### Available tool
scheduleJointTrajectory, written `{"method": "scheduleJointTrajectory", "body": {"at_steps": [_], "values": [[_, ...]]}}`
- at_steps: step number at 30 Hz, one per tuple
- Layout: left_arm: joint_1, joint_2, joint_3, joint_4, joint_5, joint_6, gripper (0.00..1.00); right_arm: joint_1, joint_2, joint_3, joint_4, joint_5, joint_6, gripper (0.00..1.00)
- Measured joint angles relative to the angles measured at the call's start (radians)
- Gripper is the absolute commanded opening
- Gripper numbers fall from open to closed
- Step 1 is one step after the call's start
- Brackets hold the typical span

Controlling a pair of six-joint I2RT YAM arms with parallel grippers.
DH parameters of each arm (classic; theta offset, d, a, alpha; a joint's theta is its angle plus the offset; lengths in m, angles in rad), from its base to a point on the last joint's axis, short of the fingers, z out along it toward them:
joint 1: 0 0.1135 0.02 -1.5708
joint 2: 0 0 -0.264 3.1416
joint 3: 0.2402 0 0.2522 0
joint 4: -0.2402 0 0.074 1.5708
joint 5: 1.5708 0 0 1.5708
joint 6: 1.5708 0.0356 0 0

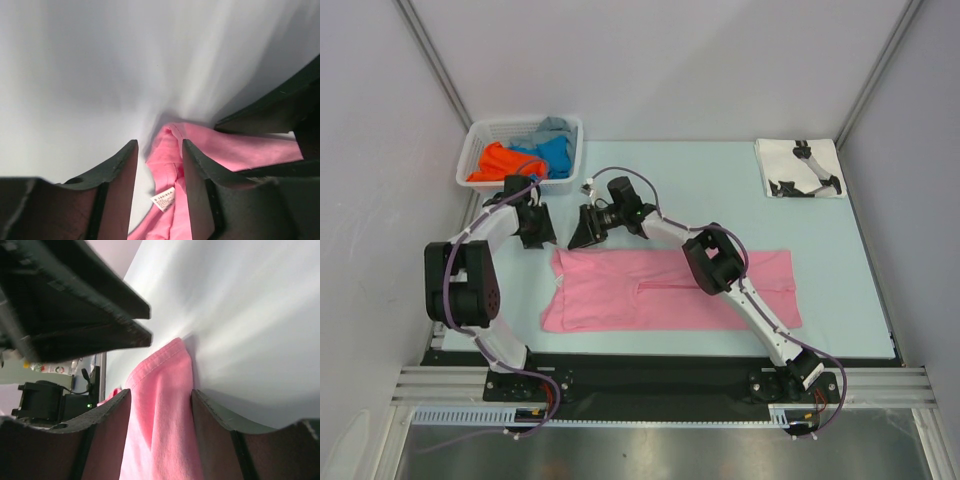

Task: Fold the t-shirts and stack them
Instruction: Fold the tshirt

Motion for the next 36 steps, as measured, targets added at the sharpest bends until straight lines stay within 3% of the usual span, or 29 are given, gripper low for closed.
{"method": "scheduleJointTrajectory", "body": {"at_steps": [4,9,25,36], "values": [[0.033,0.066,0.019,0.000,0.065,0.052,0.48,-0.014,-0.012,-0.036,0.033,-0.019,0.014,0.57],[0.050,0.114,0.019,-0.006,0.135,0.093,0.60,-0.032,-0.013,-0.041,0.033,-0.044,0.013,0.57],[0.052,0.085,0.027,0.009,0.181,0.050,0.66,-0.021,-0.013,-0.037,0.025,-0.052,0.003,0.57],[0.052,0.119,0.071,-0.050,0.219,0.013,0.63,-0.020,-0.013,-0.031,0.004,-0.052,-0.005,0.58]]}}
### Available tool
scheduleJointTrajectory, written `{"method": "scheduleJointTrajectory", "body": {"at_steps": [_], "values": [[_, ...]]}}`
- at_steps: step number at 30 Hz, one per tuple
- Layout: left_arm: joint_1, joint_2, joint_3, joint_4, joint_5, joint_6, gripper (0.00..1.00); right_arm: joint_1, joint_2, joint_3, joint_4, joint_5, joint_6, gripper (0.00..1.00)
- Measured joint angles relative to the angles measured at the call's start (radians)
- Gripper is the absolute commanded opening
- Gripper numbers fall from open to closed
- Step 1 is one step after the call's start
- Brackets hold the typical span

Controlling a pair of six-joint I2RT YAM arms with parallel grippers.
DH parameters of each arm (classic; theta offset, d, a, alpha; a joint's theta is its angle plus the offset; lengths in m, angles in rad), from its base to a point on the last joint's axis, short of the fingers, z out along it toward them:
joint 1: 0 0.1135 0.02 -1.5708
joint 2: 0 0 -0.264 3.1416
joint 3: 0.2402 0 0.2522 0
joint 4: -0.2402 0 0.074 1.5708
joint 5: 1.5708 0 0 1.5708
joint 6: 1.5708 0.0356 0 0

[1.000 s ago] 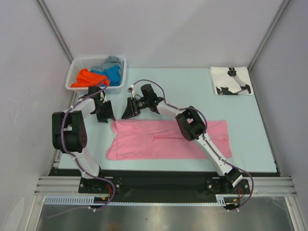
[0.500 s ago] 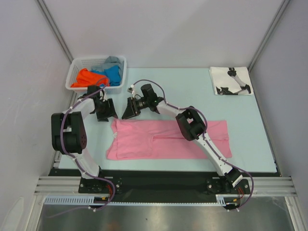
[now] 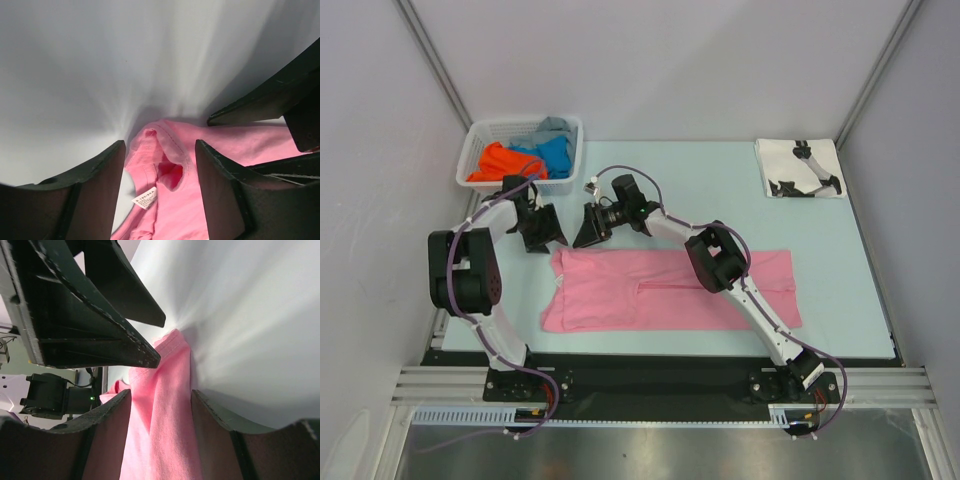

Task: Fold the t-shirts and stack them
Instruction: Fold the tshirt

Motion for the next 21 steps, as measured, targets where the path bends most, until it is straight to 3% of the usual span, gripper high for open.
{"method": "scheduleJointTrajectory", "body": {"at_steps": [11,17,21], "values": [[0.000,0.014,-0.032,0.004,0.006,0.010,0.34,0.007,0.004,0.013,-0.027,0.002,-0.003,0.56],[0.000,0.007,-0.056,0.050,0.008,0.018,0.09,0.012,0.011,0.027,-0.031,0.001,-0.002,0.54],[0.000,-0.032,-0.080,0.081,0.008,0.018,0.07,0.014,0.018,0.032,-0.029,0.001,0.001,0.49]]}}
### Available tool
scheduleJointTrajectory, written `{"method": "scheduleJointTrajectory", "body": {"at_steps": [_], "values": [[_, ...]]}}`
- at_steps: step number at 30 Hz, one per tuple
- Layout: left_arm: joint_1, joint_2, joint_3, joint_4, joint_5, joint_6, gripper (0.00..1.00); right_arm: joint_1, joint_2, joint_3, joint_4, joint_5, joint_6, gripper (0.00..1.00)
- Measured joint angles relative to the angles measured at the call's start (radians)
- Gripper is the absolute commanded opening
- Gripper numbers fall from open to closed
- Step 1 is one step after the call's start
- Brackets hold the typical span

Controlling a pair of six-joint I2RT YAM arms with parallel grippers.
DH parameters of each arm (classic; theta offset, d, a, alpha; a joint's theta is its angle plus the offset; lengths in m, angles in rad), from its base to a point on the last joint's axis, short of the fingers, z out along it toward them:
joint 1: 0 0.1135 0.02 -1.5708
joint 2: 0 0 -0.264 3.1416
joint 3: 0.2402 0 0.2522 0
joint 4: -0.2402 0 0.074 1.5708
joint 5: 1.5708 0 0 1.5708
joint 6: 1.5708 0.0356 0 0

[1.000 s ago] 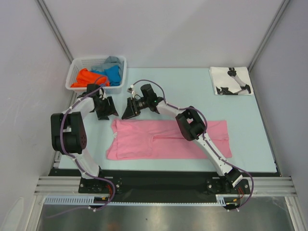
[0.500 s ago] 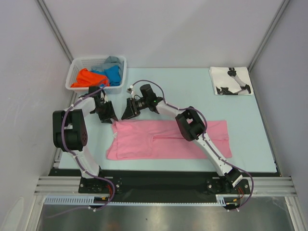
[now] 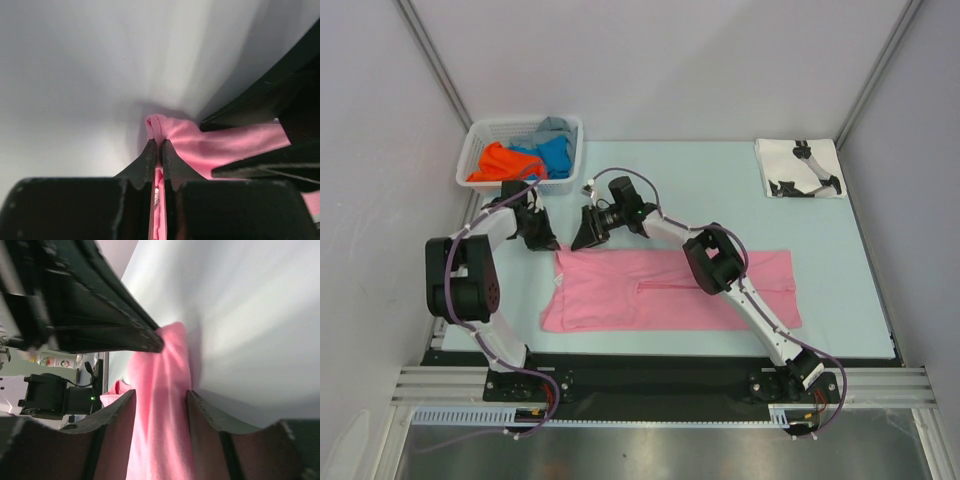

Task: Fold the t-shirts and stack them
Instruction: Fold the tshirt

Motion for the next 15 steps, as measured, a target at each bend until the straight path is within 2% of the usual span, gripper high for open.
{"method": "scheduleJointTrajectory", "body": {"at_steps": [8,15], "values": [[0.000,-0.161,-0.062,0.075,0.012,0.000,0.07,0.002,0.029,0.008,0.101,-0.028,0.085,0.47],[0.000,-0.176,-0.087,0.104,0.027,0.000,0.07,0.011,0.060,0.005,0.269,-0.074,0.219,0.47]]}}
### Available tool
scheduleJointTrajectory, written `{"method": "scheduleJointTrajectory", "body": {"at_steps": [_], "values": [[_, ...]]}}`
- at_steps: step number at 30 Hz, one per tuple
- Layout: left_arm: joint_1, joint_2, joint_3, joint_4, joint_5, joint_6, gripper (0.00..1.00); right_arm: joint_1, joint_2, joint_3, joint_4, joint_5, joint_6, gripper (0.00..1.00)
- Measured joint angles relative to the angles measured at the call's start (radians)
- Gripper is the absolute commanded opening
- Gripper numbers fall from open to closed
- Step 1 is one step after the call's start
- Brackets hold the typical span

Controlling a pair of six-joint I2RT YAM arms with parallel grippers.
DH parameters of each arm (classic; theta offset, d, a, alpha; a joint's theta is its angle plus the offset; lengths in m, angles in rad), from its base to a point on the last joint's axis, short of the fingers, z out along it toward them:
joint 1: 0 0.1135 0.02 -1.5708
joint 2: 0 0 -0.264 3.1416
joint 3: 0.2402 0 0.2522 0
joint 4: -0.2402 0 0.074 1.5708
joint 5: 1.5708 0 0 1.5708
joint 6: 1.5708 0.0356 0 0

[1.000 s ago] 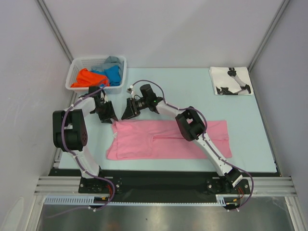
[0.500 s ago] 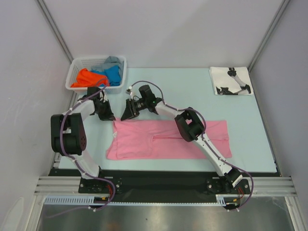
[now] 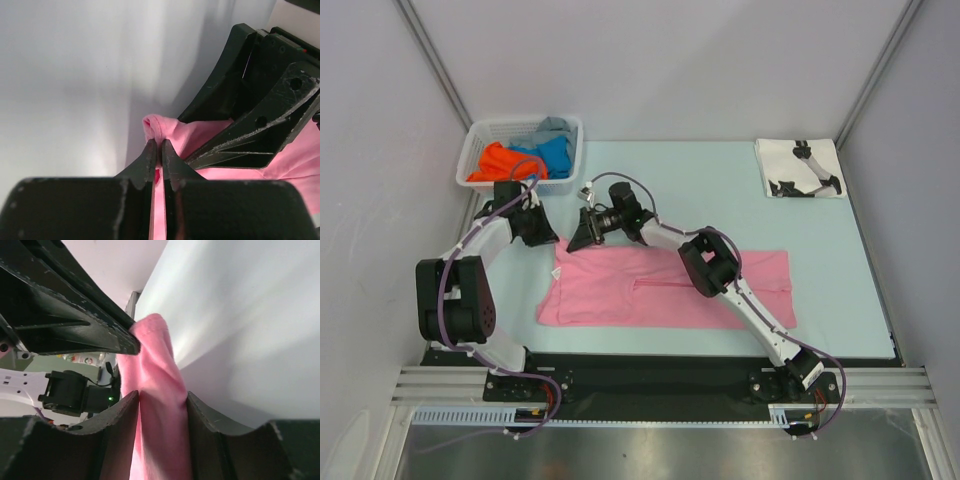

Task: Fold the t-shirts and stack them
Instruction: Fold the tshirt

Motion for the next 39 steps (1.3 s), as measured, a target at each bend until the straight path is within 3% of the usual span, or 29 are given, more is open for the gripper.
{"method": "scheduleJointTrajectory", "body": {"at_steps": [6,10,13,17,20,26,32,39], "values": [[0.000,0.000,-0.008,0.003,0.000,0.001,0.08,0.016,0.016,-0.016,0.092,-0.013,0.085,0.31],[0.000,0.000,-0.008,0.003,0.000,0.000,0.09,0.015,0.018,-0.020,0.115,-0.012,0.113,0.05],[0.000,0.000,-0.008,0.003,-0.002,0.000,0.23,0.010,0.019,-0.020,0.118,-0.006,0.128,0.00],[0.000,-0.005,-0.008,-0.002,-0.030,-0.005,0.59,0.000,0.019,-0.020,0.106,0.016,0.138,0.00],[0.000,-0.037,-0.008,-0.026,-0.069,-0.023,0.68,-0.010,0.002,-0.038,0.067,0.063,0.124,0.00],[0.000,-0.196,-0.006,-0.081,-0.159,-0.039,0.69,-0.076,-0.043,-0.071,-0.054,0.192,0.070,0.00],[0.001,-0.339,-0.010,-0.095,-0.165,-0.076,0.68,-0.205,-0.071,-0.067,-0.175,0.333,0.013,0.00],[-0.009,-0.376,-0.084,-0.088,-0.126,-0.137,0.67,-0.373,-0.085,-0.052,-0.225,0.476,-0.027,0.00]]}}
